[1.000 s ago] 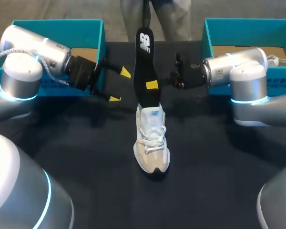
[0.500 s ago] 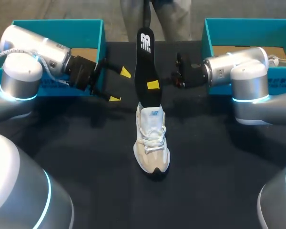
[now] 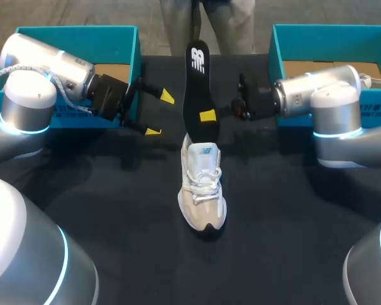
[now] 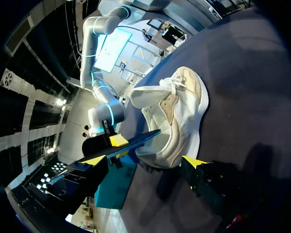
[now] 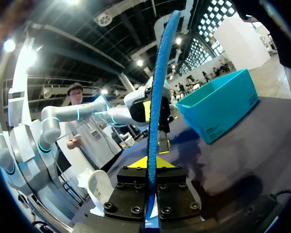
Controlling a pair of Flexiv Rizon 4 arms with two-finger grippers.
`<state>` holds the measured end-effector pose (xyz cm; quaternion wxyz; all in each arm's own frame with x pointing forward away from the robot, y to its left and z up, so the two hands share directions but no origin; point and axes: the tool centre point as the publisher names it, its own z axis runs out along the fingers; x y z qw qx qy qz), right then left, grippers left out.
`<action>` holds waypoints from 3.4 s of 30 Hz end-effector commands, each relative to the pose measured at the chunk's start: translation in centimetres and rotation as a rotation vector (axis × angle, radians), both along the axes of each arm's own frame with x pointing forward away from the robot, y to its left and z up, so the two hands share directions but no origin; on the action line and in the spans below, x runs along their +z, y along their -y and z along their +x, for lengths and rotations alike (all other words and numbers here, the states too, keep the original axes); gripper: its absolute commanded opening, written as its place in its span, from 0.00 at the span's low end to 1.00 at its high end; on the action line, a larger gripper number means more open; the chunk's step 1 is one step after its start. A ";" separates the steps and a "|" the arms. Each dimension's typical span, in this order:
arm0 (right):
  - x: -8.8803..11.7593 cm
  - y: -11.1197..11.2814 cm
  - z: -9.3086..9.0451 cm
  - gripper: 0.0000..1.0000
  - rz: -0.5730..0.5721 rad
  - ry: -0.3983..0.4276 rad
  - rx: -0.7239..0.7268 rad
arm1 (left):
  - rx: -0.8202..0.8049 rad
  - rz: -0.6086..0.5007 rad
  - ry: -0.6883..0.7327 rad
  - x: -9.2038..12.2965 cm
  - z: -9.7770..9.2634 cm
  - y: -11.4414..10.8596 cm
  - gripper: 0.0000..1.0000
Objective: Take the shoe out of the shoebox, open the shoe tongue, remove and reinsert the insole, then place the shoe into the shoebox
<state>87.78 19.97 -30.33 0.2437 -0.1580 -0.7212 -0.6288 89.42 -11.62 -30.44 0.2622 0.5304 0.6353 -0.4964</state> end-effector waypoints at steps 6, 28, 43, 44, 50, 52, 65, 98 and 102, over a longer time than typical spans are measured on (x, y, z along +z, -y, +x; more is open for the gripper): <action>-0.5 0.3 -0.3 0.00 0.002 -0.005 -0.009 | 0.002 0.002 0.001 0.0 -0.1 0.1 1.00; -0.1 -0.5 -0.1 0.00 0.008 0.000 -0.020 | 0.002 0.002 0.001 0.0 -0.1 0.1 1.00; 0.0 -1.8 0.0 0.00 0.020 0.004 -0.024 | 0.002 0.002 0.001 0.0 -0.1 0.1 1.00; 0.0 -1.8 -0.1 0.00 0.020 0.004 -0.025 | 0.002 0.002 0.001 0.0 -0.1 0.1 1.00; 0.0 -1.9 -0.3 0.00 0.020 0.003 -0.033 | 0.002 0.002 0.001 0.0 -0.1 0.1 1.00; -0.1 -1.9 -0.3 0.00 0.018 0.000 -0.037 | 0.002 0.002 0.001 0.0 -0.1 0.1 1.00; -0.9 -1.7 -0.9 0.00 0.013 0.013 -0.049 | 0.002 0.002 0.001 0.0 -0.1 0.1 1.00; -3.5 -1.4 -3.4 0.00 -0.020 -0.071 -0.094 | 0.002 0.002 0.001 0.0 -0.1 0.1 1.00; -3.7 -1.2 -3.7 0.00 -0.024 -0.077 -0.103 | 0.002 0.002 0.001 0.0 -0.1 0.1 1.00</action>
